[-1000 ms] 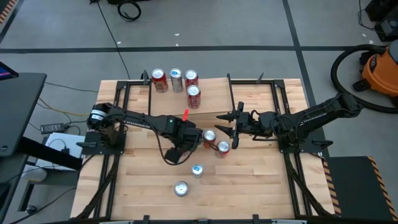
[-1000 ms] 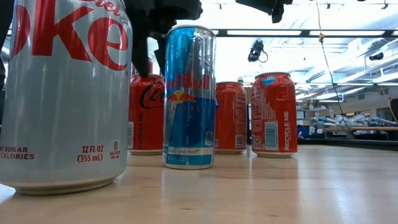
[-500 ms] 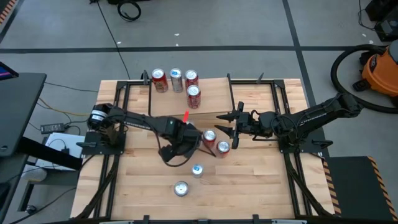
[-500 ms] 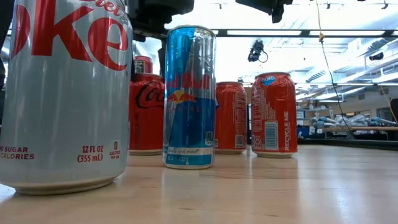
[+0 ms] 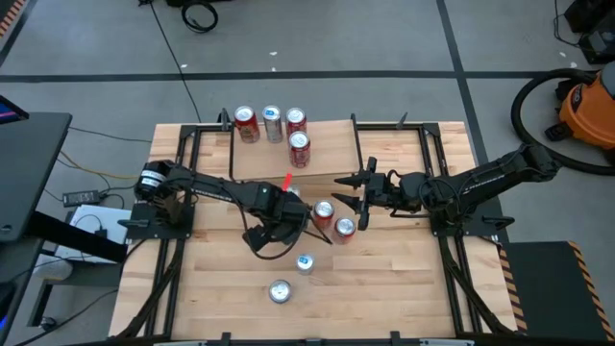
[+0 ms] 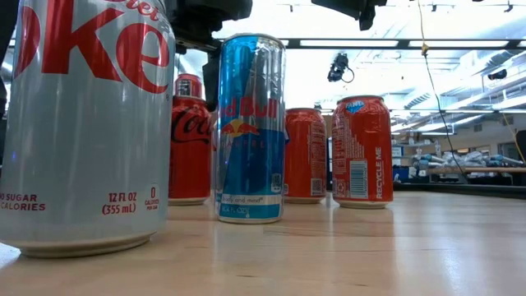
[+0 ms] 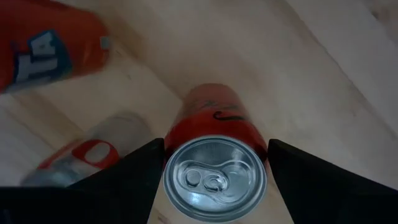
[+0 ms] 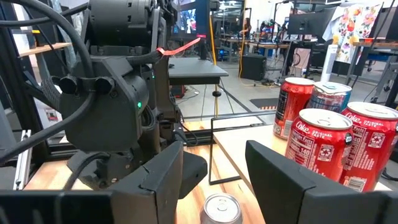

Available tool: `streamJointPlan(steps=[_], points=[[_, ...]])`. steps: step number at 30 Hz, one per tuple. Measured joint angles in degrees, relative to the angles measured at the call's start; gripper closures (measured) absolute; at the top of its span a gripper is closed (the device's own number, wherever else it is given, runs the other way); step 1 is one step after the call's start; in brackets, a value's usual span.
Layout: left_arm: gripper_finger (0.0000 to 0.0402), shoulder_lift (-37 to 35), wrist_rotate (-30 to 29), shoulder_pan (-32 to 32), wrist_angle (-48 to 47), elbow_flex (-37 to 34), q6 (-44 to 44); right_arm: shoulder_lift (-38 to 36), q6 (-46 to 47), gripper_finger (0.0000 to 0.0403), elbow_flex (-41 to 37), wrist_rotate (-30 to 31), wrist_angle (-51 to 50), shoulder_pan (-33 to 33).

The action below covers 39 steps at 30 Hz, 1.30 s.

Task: Place canned beverage on shelf
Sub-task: Put the red black soda can on the shelf

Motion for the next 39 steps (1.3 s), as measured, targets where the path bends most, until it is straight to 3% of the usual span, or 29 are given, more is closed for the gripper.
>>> streamJointPlan(steps=[8,18,20,27,39], points=[[0.0117,0.0,0.1,3.0,-0.4,0.0,-18.4,0.0,0.0,0.0218,0.0,0.0,0.2,0.0],[0.0131,0.0,-0.1,7.1,1.7,0.0,-56.1,0.0,0.0,0.0218,0.0,0.0,0.5,0.0],[0.0131,0.1,-0.1,7.8,3.3,0.0,-60.4,0.0,0.0,0.0218,0.0,0.0,0.5,0.0],[0.01,0.1,-0.2,7.6,5.3,-0.1,-56.5,0.0,0.0,0.0218,0.0,0.0,0.4,0.0],[0.005,0.1,-1.4,6.6,1.6,0.0,-28.1,0.0,0.0,0.0218,0.0,0.0,0.4,0.0]])
